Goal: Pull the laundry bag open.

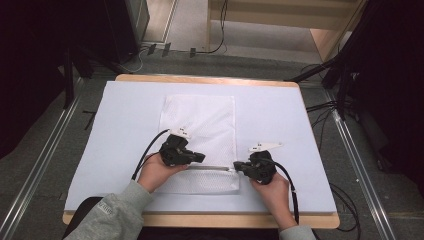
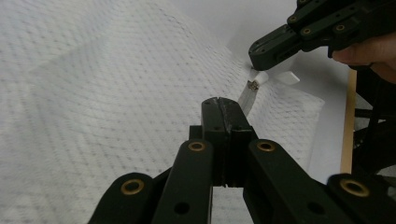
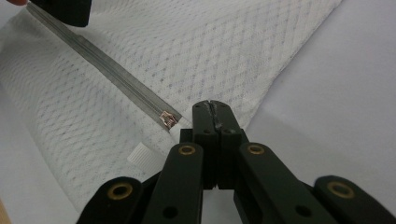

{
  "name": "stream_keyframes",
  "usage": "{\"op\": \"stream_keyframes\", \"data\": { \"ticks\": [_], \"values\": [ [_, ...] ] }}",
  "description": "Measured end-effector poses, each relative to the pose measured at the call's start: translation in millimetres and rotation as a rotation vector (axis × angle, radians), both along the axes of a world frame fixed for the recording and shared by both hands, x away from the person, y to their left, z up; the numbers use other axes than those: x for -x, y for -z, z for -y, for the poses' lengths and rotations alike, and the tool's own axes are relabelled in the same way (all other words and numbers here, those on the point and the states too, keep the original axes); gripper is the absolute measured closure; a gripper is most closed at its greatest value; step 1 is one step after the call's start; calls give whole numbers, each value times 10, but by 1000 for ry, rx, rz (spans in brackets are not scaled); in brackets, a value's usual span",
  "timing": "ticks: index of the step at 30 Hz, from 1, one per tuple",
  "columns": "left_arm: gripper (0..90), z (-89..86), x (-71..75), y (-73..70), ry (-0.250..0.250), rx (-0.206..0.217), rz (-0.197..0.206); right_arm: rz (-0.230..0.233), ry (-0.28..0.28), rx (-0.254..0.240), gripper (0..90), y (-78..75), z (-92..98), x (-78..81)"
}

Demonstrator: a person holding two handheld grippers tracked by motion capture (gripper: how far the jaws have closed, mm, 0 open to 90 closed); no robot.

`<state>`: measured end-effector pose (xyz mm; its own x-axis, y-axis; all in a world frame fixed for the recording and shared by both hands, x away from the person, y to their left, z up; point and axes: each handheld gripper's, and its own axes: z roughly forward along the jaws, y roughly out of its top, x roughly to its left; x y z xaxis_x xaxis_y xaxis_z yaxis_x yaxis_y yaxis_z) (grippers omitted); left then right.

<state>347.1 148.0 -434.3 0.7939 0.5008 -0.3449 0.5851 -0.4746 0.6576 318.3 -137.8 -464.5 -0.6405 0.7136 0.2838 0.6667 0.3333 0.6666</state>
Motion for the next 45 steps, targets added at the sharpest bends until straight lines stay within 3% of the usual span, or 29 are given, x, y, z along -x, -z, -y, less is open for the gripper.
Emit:
{"op": "stream_keyframes", "data": {
  "ticks": [10, 15, 17, 29, 35, 41, 45],
  "values": [
    [900, 186, 25, 166, 54, -42, -20, -14, -3, 18, 900, 42, -17, -27],
    [900, 236, 3, 295, 54, -96, -40, -21, -18, 22, 900, 76, -53, -17],
    [900, 226, -11, 311, 50, -79, -48, -24, -25, 21, 900, 74, -62, -7],
    [856, 226, -14, 300, 61, -78, -46, -24, -76, 21, 900, 67, -224, 62],
    [758, 219, -14, 232, 50, -25, -68, 43, -60, 45, 900, -23, -156, 54],
    [713, 311, 12, 178, 72, -17, -33, 18, -50, 56, 900, 11, -104, 31],
    [708, 392, 11, 205, 89, -24, -44, 16, -57, 70, 900, 47, -126, 43]
  ]
}}
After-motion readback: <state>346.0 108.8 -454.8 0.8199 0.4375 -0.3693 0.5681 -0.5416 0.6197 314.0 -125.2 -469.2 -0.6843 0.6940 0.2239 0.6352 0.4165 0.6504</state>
